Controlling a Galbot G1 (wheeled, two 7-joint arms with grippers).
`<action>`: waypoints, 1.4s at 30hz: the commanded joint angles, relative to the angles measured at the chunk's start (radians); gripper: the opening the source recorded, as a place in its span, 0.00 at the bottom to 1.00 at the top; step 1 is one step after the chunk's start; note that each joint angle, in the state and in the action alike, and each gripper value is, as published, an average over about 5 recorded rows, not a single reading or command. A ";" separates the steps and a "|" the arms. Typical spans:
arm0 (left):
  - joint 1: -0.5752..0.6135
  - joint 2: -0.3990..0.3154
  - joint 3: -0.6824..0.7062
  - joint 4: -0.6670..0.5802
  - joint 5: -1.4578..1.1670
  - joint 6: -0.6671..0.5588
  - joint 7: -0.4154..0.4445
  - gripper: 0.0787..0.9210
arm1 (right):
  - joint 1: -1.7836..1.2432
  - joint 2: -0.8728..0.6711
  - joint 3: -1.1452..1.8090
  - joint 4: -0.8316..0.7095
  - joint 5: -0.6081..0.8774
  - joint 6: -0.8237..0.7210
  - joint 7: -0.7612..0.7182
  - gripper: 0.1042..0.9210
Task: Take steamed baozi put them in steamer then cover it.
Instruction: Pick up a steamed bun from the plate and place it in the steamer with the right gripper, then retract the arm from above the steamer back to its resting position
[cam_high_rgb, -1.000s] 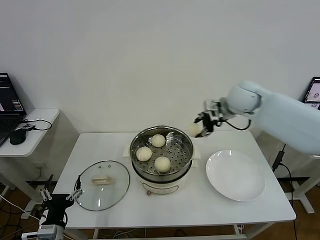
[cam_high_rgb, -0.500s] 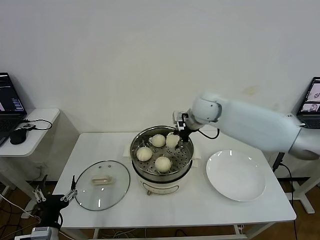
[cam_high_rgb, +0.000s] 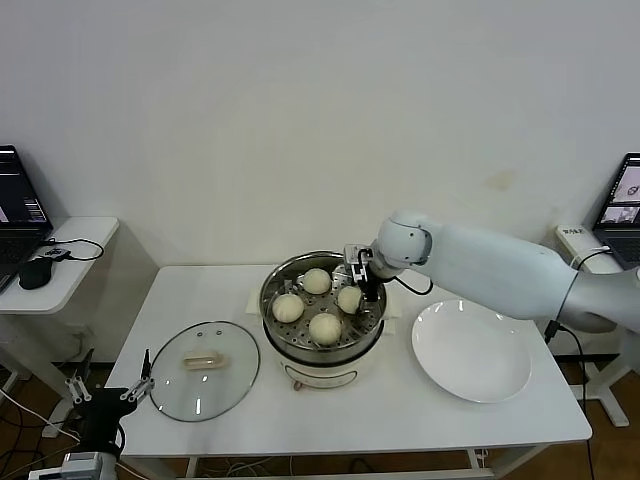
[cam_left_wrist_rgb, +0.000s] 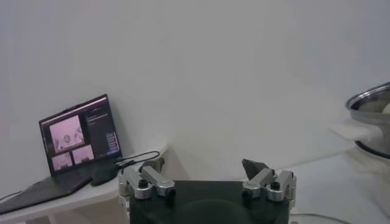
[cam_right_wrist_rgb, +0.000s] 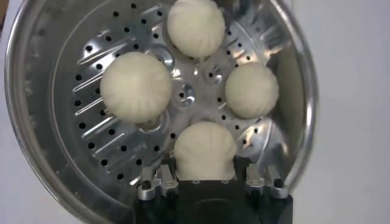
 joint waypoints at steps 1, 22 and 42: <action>-0.007 0.001 0.003 -0.001 0.002 0.004 0.001 0.88 | 0.002 -0.021 0.051 0.035 0.009 0.007 0.010 0.80; -0.040 -0.002 0.045 0.061 0.005 0.001 -0.007 0.88 | -1.003 -0.352 1.023 0.497 0.079 0.385 0.813 0.88; -0.116 0.006 0.074 0.271 0.479 -0.219 -0.105 0.88 | -1.844 0.339 1.966 0.535 -0.128 0.797 0.689 0.88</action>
